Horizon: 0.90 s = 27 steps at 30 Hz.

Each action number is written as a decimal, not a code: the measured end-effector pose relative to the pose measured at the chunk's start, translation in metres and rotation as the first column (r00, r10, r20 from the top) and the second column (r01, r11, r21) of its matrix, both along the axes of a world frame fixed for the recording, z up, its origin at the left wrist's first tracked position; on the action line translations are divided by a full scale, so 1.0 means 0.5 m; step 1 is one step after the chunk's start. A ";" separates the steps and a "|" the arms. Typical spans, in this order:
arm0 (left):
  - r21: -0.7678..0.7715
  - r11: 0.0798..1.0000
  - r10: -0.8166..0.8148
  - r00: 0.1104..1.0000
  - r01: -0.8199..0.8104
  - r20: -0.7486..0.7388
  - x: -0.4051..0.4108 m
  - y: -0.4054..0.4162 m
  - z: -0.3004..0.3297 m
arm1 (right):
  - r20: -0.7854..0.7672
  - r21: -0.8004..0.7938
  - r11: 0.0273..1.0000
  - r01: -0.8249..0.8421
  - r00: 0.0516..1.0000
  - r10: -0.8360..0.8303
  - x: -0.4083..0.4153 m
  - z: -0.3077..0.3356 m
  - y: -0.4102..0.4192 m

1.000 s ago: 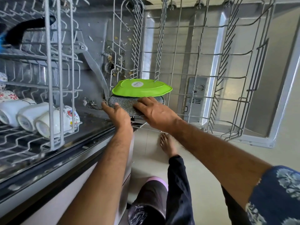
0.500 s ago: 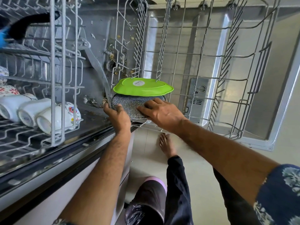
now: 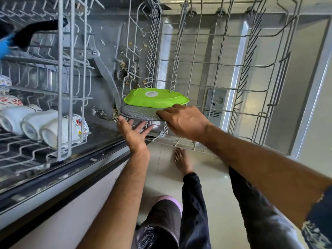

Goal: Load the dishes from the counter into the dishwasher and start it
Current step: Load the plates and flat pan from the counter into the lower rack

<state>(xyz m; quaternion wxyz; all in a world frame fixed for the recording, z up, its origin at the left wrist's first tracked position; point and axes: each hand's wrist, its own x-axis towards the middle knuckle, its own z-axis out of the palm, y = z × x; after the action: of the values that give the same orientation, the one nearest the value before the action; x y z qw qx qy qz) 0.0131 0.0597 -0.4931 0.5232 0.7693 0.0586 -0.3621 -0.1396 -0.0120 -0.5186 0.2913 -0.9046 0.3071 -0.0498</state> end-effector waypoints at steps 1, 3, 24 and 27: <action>-0.006 1.000 -0.016 0.999 0.016 -0.031 -0.001 -0.004 0.003 | -0.009 -0.010 1.000 -0.028 1.000 0.028 0.003 0.001 -0.002; -0.012 0.999 -0.032 0.996 0.031 -0.083 -0.001 -0.016 0.003 | -0.023 -0.009 0.997 -0.079 0.997 0.079 0.008 -0.006 -0.009; 0.193 0.971 -0.158 0.985 0.141 0.075 -0.004 0.032 -0.038 | -0.109 0.176 0.975 -0.137 0.981 0.157 0.016 -0.080 0.016; 0.227 0.953 -0.235 0.961 0.199 0.143 -0.022 0.054 -0.026 | -0.081 0.181 0.974 -0.137 0.985 0.154 -0.004 -0.072 0.017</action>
<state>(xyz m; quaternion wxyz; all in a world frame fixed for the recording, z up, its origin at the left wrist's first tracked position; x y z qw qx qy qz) 0.0022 0.0864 -0.5059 0.3989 0.8498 -0.0333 -0.3430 -0.1416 -0.0036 -0.5544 0.3577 -0.8969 0.2565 0.0416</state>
